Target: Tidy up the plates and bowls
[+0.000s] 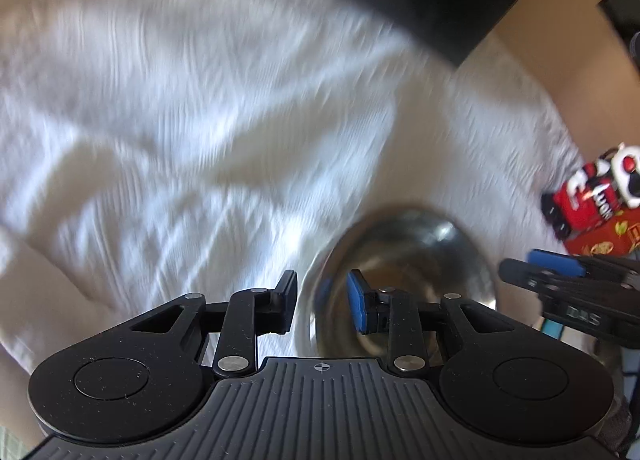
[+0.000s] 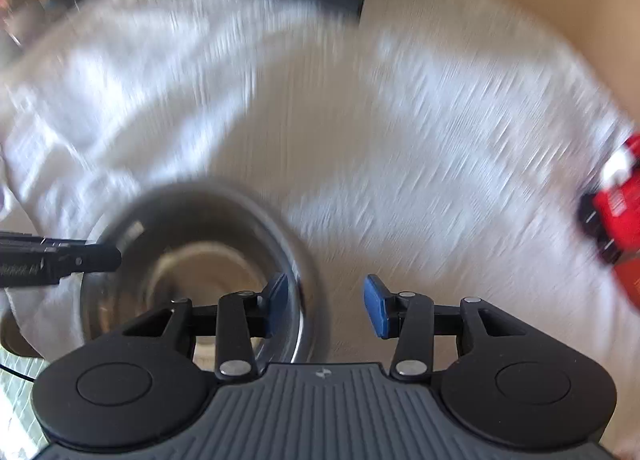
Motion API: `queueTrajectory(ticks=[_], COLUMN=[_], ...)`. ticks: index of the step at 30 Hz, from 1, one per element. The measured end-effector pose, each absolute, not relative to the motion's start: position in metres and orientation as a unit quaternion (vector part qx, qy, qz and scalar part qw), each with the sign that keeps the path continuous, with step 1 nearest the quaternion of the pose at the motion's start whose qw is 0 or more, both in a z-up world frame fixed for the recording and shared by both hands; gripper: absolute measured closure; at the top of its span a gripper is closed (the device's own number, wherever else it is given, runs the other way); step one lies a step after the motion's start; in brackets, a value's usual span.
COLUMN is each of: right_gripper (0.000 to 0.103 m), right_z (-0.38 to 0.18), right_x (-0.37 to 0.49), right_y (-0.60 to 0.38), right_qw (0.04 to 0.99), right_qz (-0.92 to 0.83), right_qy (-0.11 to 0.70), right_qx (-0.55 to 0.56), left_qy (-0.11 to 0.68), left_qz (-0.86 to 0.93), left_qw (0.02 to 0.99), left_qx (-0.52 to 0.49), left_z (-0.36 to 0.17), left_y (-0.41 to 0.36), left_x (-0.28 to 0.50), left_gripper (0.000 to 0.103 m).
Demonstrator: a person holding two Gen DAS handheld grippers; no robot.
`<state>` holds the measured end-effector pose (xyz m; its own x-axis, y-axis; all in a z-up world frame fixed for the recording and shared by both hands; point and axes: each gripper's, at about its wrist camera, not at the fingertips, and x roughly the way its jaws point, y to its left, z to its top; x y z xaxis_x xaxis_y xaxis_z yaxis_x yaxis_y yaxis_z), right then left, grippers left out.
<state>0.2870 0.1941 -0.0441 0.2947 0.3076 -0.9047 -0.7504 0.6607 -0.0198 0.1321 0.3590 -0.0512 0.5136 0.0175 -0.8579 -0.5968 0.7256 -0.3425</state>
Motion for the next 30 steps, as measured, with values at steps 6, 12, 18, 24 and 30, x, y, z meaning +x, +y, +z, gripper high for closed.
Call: queueTrajectory(ticks=[6,12,18,24,30], right_gripper=[0.058,0.058,0.058,0.058,0.058], right_z=[0.015,0.023,0.011,-0.002,-0.014], right_x=[0.293,0.313,0.323,0.313,0.305], right_y=[0.145,0.085,0.008,-0.038,-0.053], right_qw=[0.836,0.849,0.854,0.859,0.858], right_qz=[0.338,0.3,0.242,0.198,0.18], right_qy=[0.406,0.423,0.459,0.471,0.482], right_qx=[-0.151,-0.103,-0.042,-0.02,-0.018], left_qy=[0.434,0.462,0.479,0.466,0.478], left_qz=[0.111,0.017,-0.054,-0.103,-0.109], left_qw=[0.845,0.848,0.842,0.85,0.848], left_qx=[-0.292,-0.259,-0.243,-0.223,-0.2], left_z=[-0.015,-0.016,-0.018,-0.004,-0.008], left_y=[0.321,0.265,0.228,0.2,0.182], left_x=[0.163,0.204,0.231,0.244,0.252], left_gripper=[0.072,0.072,0.072,0.072,0.072])
